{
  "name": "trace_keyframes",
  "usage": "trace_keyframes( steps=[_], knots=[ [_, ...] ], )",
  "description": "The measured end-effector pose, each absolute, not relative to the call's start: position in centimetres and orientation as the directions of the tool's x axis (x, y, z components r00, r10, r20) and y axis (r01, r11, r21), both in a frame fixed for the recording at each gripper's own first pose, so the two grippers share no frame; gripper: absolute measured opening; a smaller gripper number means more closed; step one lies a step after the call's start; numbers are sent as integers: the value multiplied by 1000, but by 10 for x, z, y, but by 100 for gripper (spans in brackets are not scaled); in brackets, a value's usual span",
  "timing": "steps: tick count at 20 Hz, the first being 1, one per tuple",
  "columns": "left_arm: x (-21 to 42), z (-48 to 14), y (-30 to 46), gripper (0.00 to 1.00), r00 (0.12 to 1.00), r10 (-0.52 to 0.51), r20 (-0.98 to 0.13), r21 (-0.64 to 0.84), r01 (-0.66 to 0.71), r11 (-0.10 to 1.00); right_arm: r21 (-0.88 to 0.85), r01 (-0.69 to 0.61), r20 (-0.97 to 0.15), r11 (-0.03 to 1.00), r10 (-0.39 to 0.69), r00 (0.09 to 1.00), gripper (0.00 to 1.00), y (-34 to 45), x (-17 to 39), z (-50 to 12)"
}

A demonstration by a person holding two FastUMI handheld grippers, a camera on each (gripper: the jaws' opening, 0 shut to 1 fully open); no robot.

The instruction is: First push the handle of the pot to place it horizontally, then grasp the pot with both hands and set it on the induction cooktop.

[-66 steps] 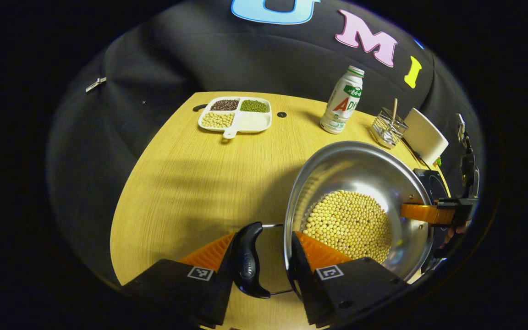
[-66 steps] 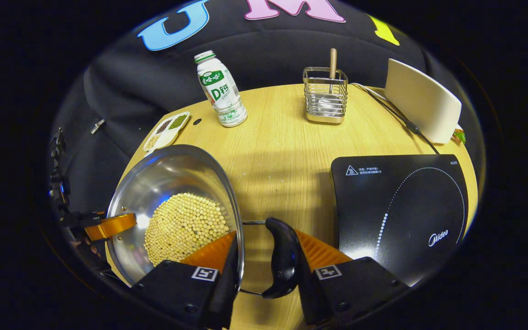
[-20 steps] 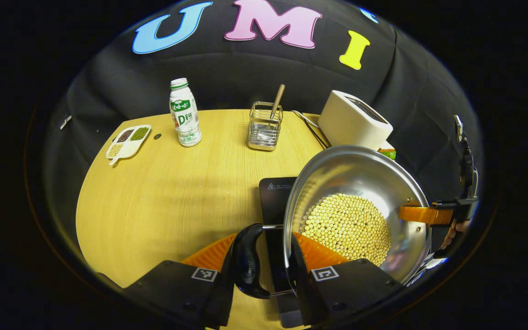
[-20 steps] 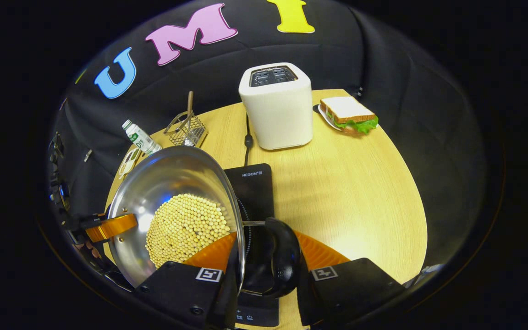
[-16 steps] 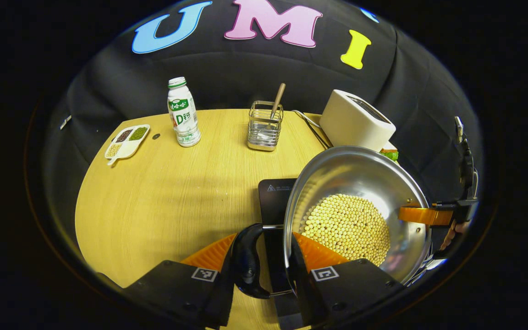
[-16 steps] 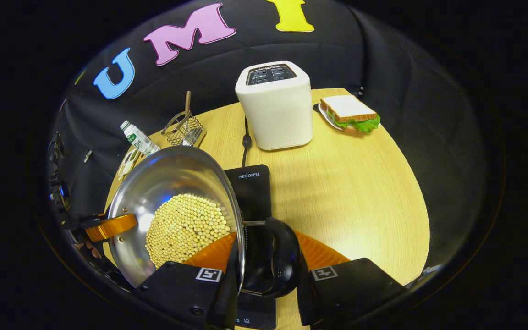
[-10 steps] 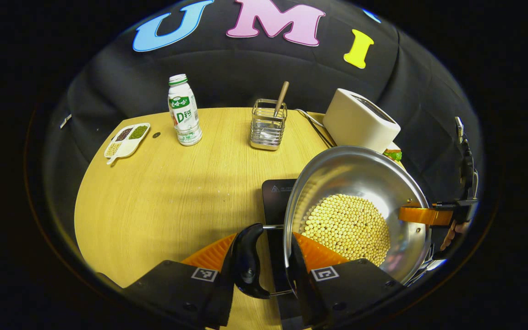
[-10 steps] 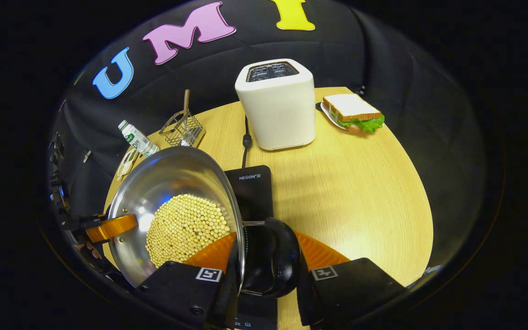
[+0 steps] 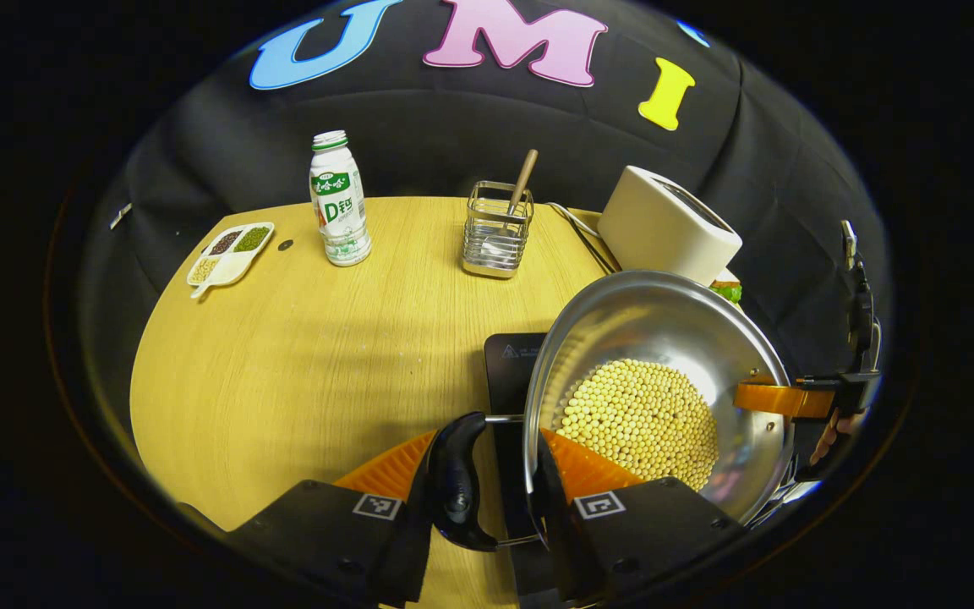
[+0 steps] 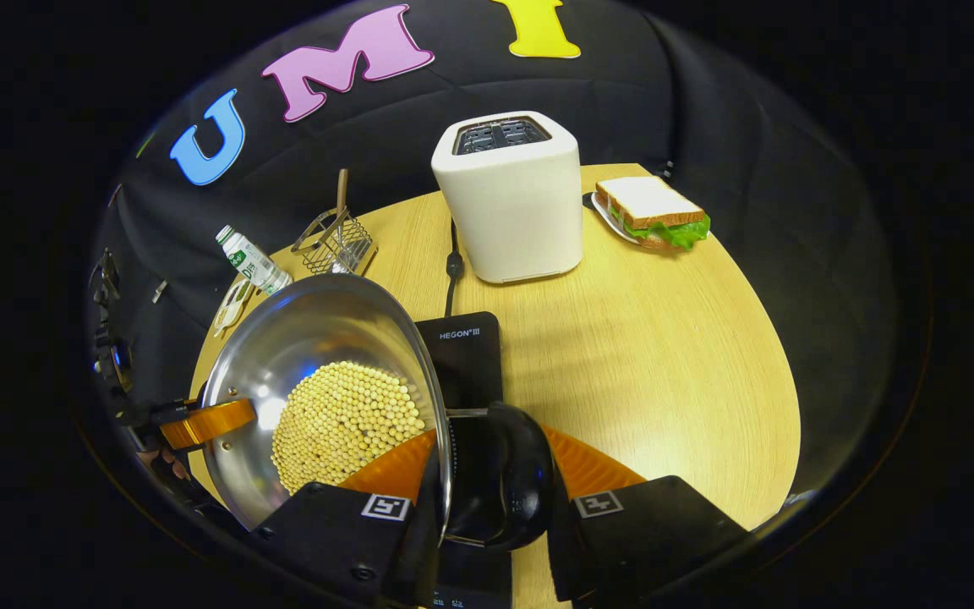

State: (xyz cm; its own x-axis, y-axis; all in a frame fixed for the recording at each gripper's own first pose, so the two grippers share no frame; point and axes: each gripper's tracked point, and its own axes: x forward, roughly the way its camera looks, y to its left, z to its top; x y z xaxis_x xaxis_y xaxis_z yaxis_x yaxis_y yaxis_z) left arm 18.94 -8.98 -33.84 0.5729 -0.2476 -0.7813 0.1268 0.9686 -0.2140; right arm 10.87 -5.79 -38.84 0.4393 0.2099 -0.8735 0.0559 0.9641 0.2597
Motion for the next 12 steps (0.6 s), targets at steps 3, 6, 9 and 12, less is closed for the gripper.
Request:
trace_keyframes(
  steps=[3, 6, 9, 12],
  knots=[
    [189, -339, -90, 60, 570, -247, -784, -213, 128, 969, 260, 59, -875, 964, 209, 437, 55, -59, 108, -388],
    [189, -339, -90, 60, 570, -246, -784, -217, 119, 969, 262, 67, -877, 963, 209, 433, 55, -58, 107, -388],
    [188, -340, -91, 61, 563, -248, -789, -217, 123, 968, 262, 70, -879, 962, 208, 430, 57, -58, 108, -387],
    [187, -337, -88, 65, 562, -216, -798, -172, 132, 976, 229, 77, -878, 970, 171, 448, 63, -61, 109, -386]
  ],
)
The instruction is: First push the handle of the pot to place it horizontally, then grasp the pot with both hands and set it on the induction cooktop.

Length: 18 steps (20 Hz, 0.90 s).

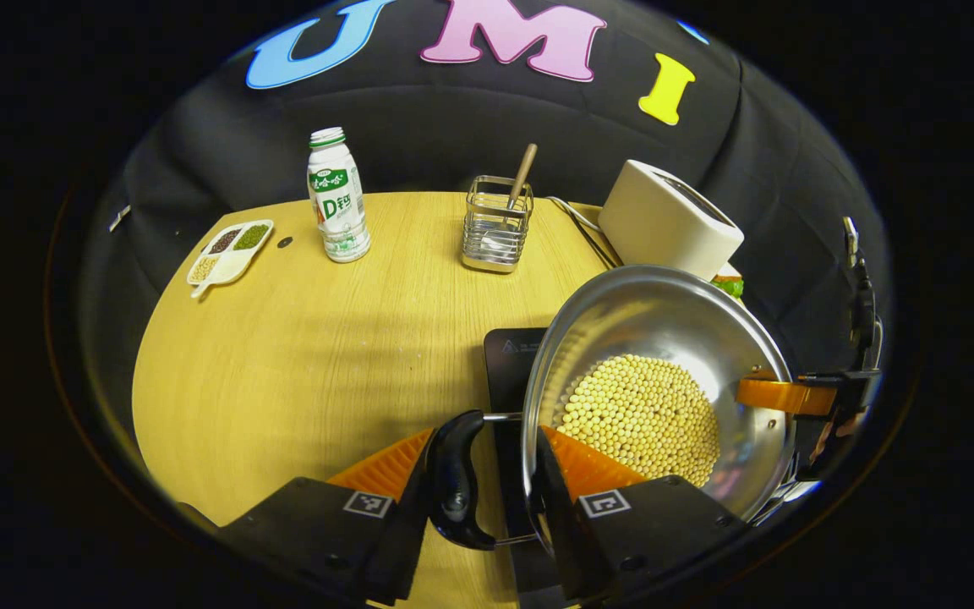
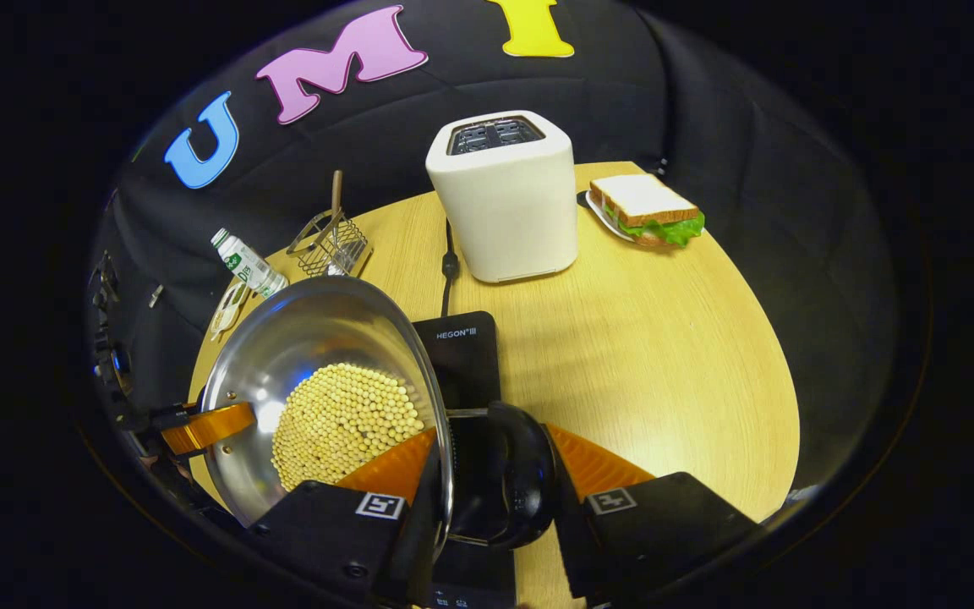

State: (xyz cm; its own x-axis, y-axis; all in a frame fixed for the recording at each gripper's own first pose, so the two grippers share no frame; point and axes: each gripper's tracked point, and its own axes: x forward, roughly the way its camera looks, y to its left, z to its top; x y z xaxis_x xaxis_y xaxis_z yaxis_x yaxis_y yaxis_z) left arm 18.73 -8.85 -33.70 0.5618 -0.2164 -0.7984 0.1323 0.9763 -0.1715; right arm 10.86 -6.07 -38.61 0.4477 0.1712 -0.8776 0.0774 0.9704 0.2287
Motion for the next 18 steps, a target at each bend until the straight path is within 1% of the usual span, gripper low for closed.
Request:
trace_keyframes(
  steps=[1, 2, 3, 4, 8, 11, 15, 18],
  knots=[
    [188, -337, -86, 70, 566, -197, -801, -146, 134, 980, 225, 80, -876, 971, 166, 453, 70, -60, 109, -383],
    [188, -336, -85, 76, 567, -185, -803, -129, 139, 982, 211, 86, -874, 974, 149, 463, 91, -63, 112, -383],
    [187, -332, -84, 90, 571, -175, -802, -112, 143, 983, 209, 89, -870, 974, 143, 472, 98, -63, 113, -380],
    [186, -327, -85, 98, 579, -172, -797, -107, 145, 984, 208, 93, -865, 974, 139, 482, 99, -62, 113, -376],
    [178, -311, -84, 96, 597, -170, -784, -92, 160, 983, 190, 78, -833, 979, 119, 540, 99, -61, 113, -353],
    [172, -286, -81, 97, 644, -162, -748, -81, 153, 985, 147, 48, -794, 988, 89, 602, 99, -62, 113, -325],
    [163, -241, -73, 96, 750, -133, -648, -63, 121, 991, 136, 35, -711, 990, 73, 699, 99, -59, 113, -272],
    [148, -205, -78, 96, 811, -160, -563, -106, 121, 987, 109, 11, -625, 994, 60, 778, 99, -59, 111, -228]
  ],
)
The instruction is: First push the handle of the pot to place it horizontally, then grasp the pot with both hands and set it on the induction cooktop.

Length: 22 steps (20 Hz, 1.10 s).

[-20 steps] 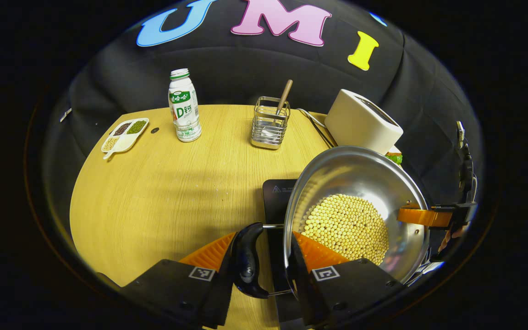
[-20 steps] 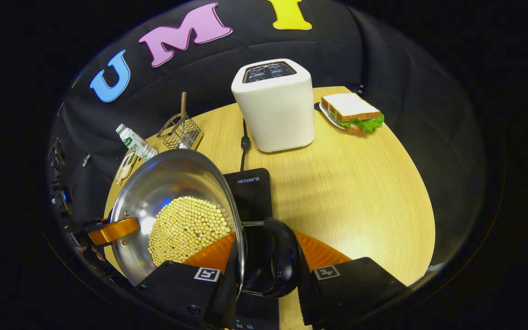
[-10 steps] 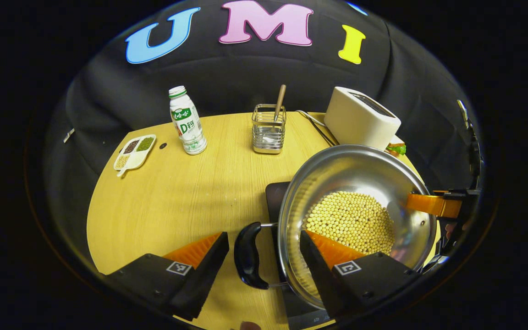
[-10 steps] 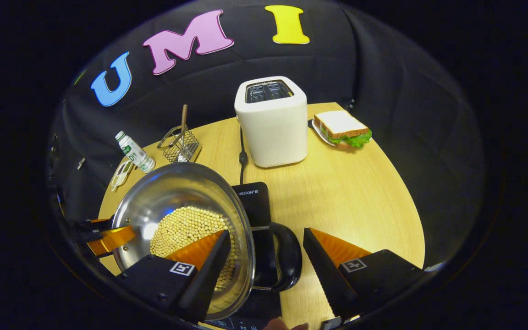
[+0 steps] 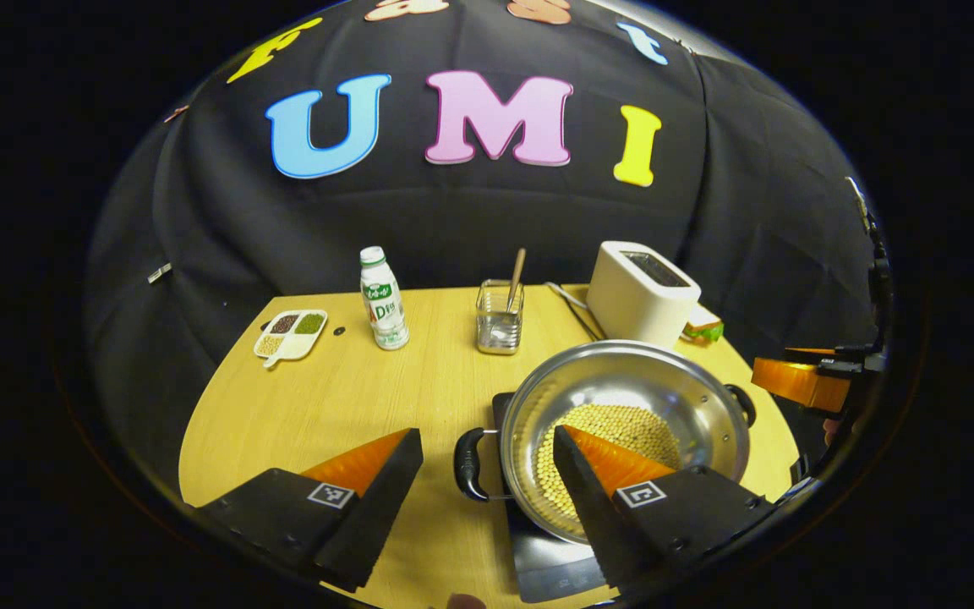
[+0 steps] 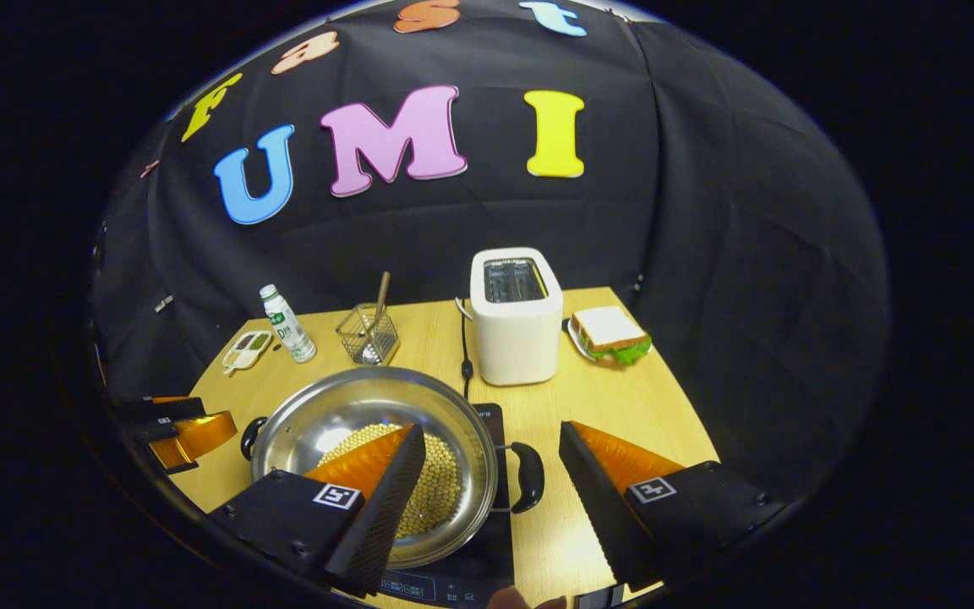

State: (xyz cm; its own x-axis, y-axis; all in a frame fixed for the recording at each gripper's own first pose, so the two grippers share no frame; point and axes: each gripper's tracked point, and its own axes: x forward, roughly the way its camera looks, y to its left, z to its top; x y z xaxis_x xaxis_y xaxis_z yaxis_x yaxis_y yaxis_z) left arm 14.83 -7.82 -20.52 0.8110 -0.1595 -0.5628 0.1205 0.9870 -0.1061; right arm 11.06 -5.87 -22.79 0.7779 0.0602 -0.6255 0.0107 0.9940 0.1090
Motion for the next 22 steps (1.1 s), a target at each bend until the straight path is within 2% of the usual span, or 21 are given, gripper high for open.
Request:
trace_keyframes(
  steps=[3, 7, 14, 20, 22],
  knots=[
    [135, -168, -79, 96, 861, -173, -478, -145, 117, 983, 80, -11, -523, 997, 51, 851, 99, -56, 105, -180],
    [119, -120, -84, 96, 909, -177, -377, -133, 136, 982, 60, -19, -427, 998, 43, 903, 99, -51, 87, -132],
    [99, -39, -81, 96, 965, -180, -192, -56, 172, 984, 74, 6, -302, 997, 17, 953, 98, -46, 58, -72],
    [71, -2, -76, 96, 981, -182, -72, -27, 181, 983, 79, 36, -205, 996, -19, 979, 98, -47, 37, -36],
    [64, 1, -73, 96, 982, -177, -65, -17, 176, 984, 78, 51, -181, 996, -36, 983, 98, -48, 34, -29]
  ],
)
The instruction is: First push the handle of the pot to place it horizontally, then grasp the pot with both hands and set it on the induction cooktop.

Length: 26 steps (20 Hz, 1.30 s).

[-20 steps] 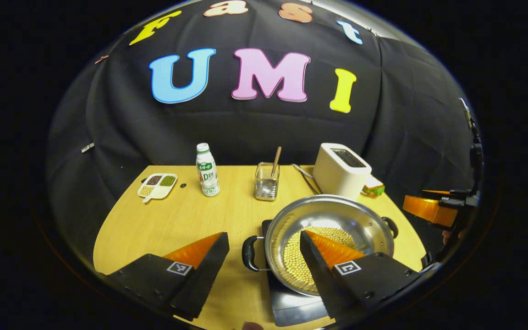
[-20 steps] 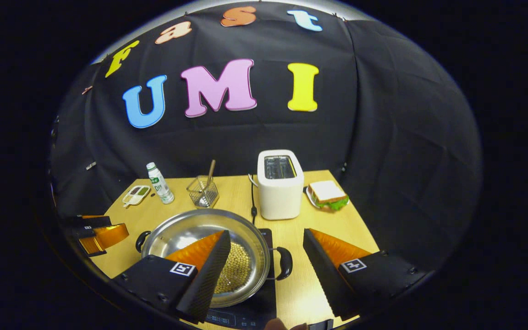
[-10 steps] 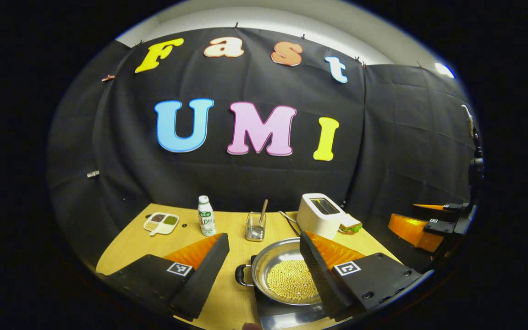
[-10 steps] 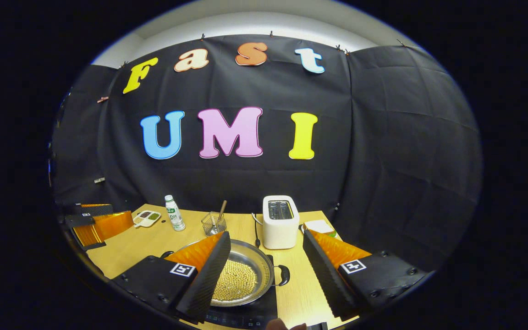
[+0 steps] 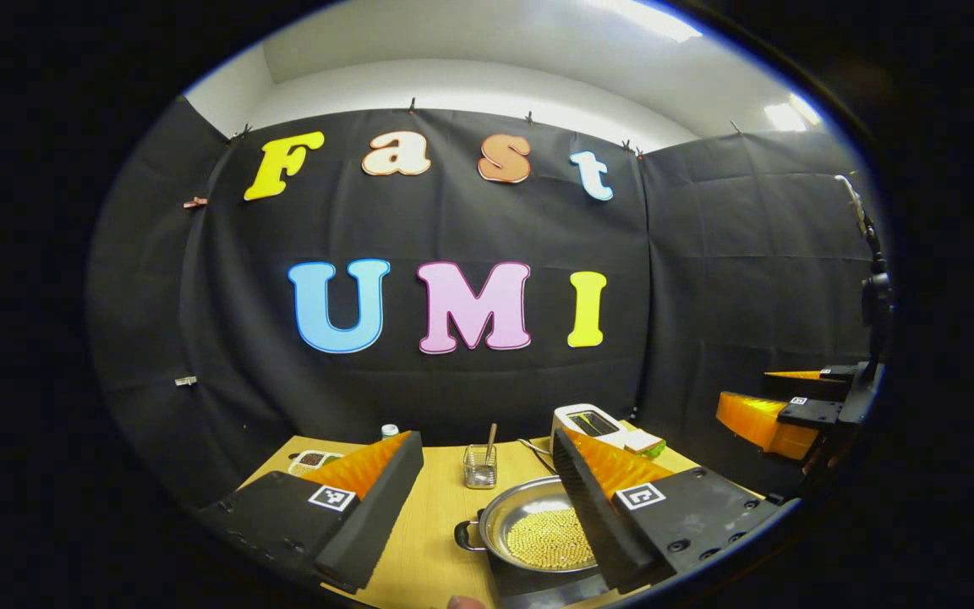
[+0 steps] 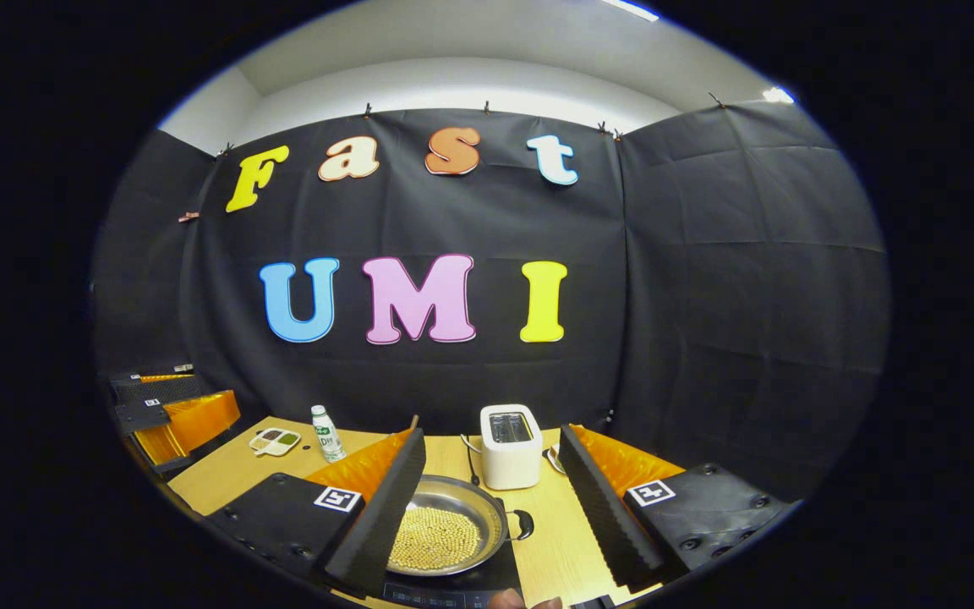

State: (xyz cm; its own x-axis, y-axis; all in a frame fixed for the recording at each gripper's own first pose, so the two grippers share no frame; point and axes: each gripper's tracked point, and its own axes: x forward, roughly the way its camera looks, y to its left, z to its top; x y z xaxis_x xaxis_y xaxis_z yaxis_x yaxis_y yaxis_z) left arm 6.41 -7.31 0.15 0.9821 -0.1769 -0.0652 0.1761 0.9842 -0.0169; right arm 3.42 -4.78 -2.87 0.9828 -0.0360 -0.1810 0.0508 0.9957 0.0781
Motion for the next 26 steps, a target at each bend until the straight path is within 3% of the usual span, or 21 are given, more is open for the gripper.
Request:
trace_keyframes(
  steps=[6, 26],
  knots=[
    [59, 6, -68, 94, 984, -173, -52, -14, 173, 985, 85, 78, -140, 993, -66, 988, 98, -48, 31, -19],
    [64, 3, -78, 96, 979, -194, -71, -9, 194, 981, 84, 88, -162, 993, -74, 984, 98, -52, 38, -28]
  ],
)
